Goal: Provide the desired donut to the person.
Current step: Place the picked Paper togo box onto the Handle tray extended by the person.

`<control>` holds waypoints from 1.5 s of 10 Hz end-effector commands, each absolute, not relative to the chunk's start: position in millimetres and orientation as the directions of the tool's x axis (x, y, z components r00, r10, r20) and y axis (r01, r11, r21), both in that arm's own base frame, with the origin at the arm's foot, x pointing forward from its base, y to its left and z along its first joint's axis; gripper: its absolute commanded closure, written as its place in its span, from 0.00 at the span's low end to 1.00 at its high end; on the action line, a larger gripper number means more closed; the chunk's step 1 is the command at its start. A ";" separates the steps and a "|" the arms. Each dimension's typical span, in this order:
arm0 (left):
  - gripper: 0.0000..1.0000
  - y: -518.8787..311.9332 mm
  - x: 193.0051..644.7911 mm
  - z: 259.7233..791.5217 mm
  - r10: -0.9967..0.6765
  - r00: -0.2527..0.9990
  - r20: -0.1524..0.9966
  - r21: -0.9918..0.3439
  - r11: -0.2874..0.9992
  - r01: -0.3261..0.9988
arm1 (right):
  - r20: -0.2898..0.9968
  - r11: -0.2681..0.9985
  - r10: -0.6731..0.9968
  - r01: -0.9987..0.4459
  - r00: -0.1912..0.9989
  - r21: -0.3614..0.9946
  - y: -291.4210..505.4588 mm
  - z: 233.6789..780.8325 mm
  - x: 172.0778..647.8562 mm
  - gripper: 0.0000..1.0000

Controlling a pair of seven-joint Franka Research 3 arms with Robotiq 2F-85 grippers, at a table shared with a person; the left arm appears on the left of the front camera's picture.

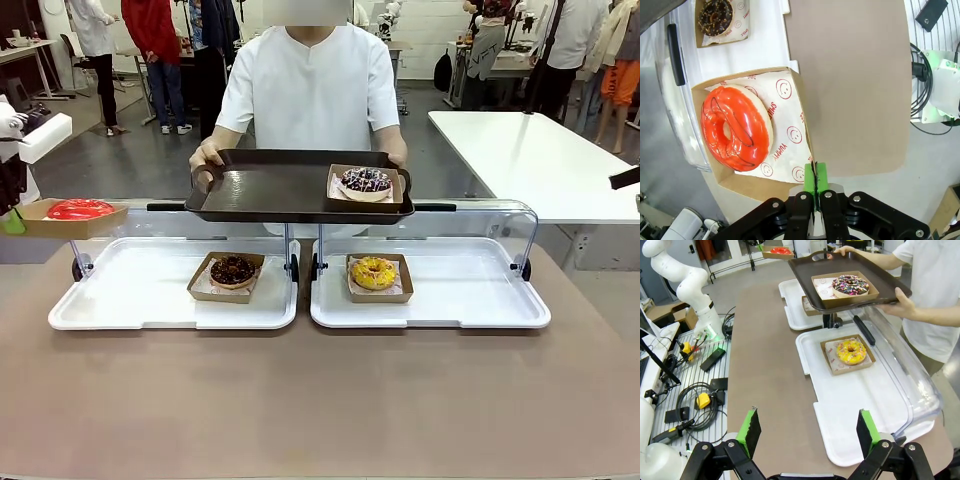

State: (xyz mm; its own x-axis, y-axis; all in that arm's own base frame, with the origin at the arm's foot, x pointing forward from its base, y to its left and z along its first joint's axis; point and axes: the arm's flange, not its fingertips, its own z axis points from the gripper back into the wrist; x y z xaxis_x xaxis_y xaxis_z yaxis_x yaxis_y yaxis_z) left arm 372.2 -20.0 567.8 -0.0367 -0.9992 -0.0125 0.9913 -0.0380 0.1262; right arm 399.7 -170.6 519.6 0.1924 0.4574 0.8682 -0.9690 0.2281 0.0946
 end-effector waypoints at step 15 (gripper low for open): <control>0.99 -187.6 446.0 677.7 -0.990 -0.070 0.125 0.136 -0.053 0.989 | 0.871 0.226 0.453 -0.970 0.189 0.093 -170.3 520.4 399.3 0.00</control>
